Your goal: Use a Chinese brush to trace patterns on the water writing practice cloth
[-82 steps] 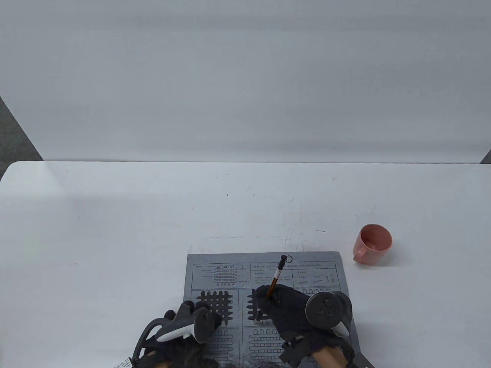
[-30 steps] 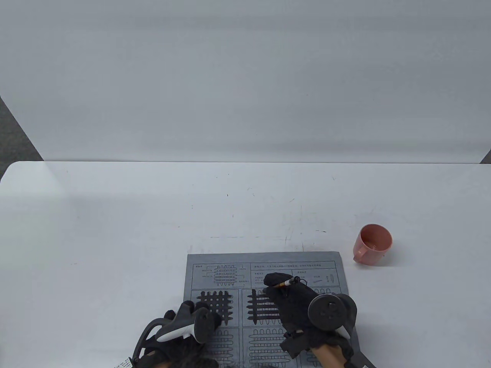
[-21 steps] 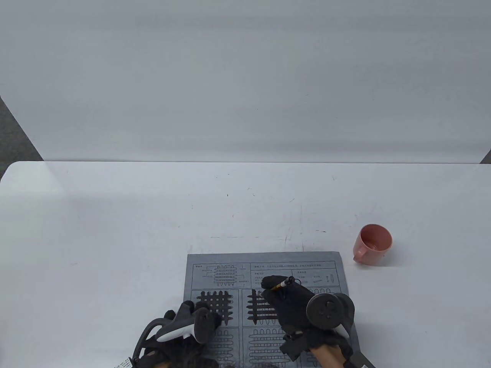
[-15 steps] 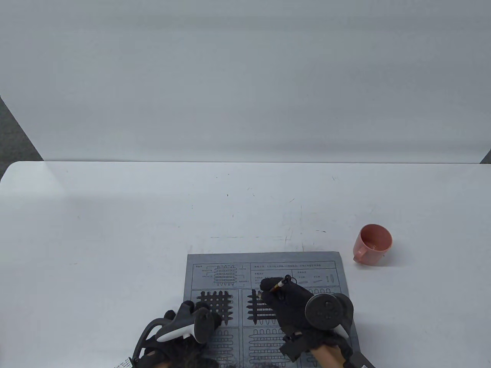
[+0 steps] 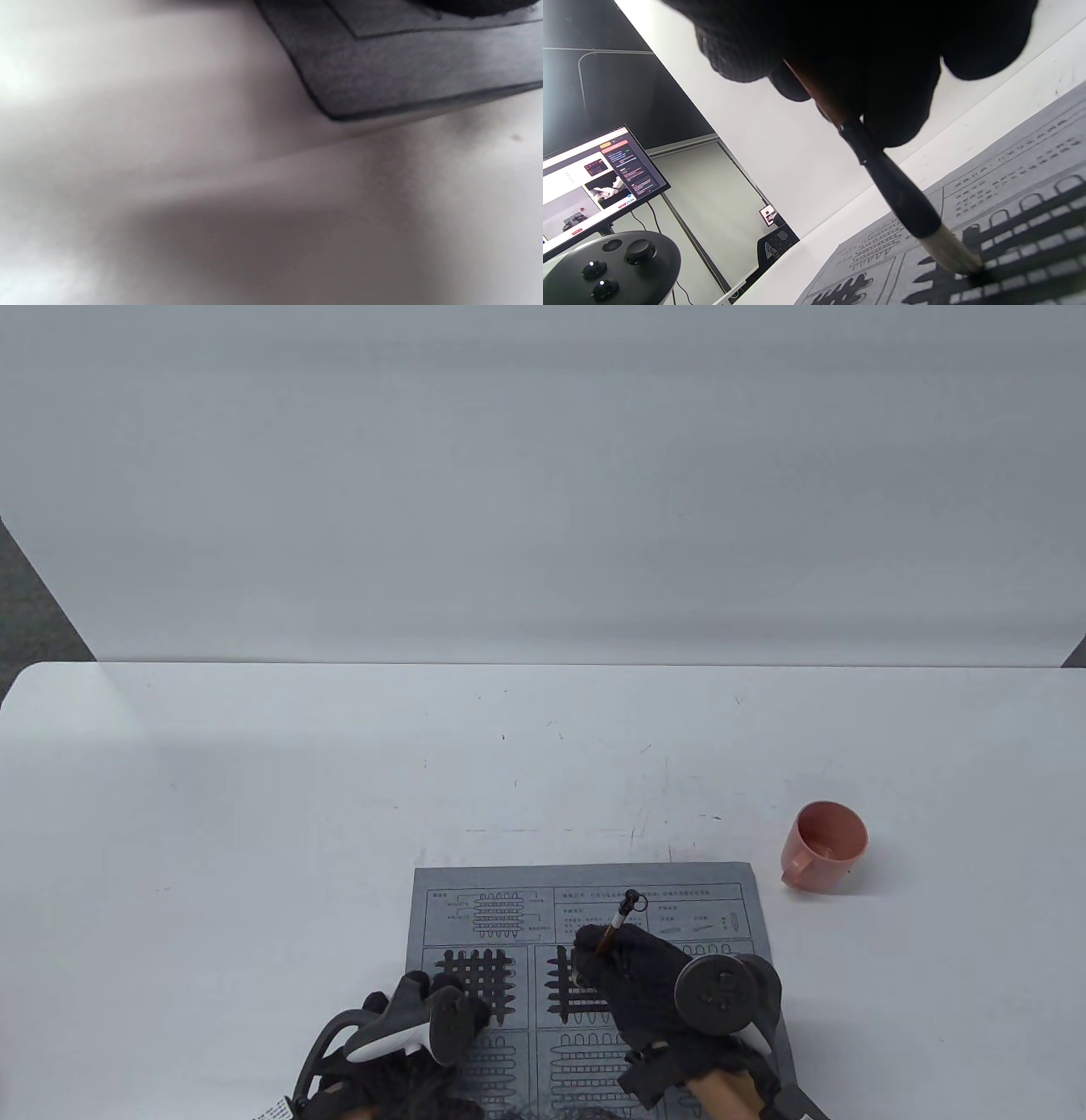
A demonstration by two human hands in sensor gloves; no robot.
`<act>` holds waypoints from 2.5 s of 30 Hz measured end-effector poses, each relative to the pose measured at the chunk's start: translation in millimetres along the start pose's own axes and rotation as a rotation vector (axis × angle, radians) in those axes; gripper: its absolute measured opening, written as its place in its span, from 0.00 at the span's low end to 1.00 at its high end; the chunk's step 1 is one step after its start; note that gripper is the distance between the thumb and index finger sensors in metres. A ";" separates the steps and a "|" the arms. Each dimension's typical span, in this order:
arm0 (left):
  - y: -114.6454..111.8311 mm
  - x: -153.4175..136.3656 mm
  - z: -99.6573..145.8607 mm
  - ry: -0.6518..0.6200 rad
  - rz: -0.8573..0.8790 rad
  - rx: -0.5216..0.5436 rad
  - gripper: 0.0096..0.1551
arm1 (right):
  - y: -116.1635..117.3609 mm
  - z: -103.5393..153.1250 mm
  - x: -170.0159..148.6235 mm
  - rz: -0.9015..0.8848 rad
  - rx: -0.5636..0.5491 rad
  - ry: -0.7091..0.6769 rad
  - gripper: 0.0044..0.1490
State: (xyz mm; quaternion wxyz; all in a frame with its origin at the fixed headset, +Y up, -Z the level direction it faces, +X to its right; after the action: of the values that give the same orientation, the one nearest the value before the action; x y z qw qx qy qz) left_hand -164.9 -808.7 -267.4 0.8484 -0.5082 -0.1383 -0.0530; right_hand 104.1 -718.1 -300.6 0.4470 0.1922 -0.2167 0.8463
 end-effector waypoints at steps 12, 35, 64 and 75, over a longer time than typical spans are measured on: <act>0.0 0.0 0.0 0.000 0.000 0.000 0.64 | -0.3 0.6 -0.9 -0.023 0.008 0.025 0.23; 0.0 0.0 0.0 0.000 0.000 0.000 0.64 | 1.1 1.5 -0.3 -0.036 0.044 0.030 0.23; 0.0 0.0 0.0 0.000 0.000 0.000 0.64 | -3.9 -0.8 -1.0 -0.050 0.024 0.042 0.23; -0.2 -0.1 -0.2 0.001 -0.002 0.000 0.64 | -5.1 -1.4 -1.5 -0.049 0.020 0.047 0.23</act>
State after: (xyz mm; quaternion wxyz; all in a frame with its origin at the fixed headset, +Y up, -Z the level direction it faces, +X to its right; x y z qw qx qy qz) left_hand -165.0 -809.0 -267.4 0.8484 -0.5081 -0.1383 -0.0540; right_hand 109.1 -715.8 -301.5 0.4708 0.1817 -0.1929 0.8415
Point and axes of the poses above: the tracker on the back of each hand, its own x axis roughly to the thumb side, its own z axis roughly from the fingertips to the wrist, y = z × x, the point moved 2 cm from there along -z, roughly from the wrist to the fingertips, and after that the axes turned 15 degrees about -x, right-handed, at the moved point
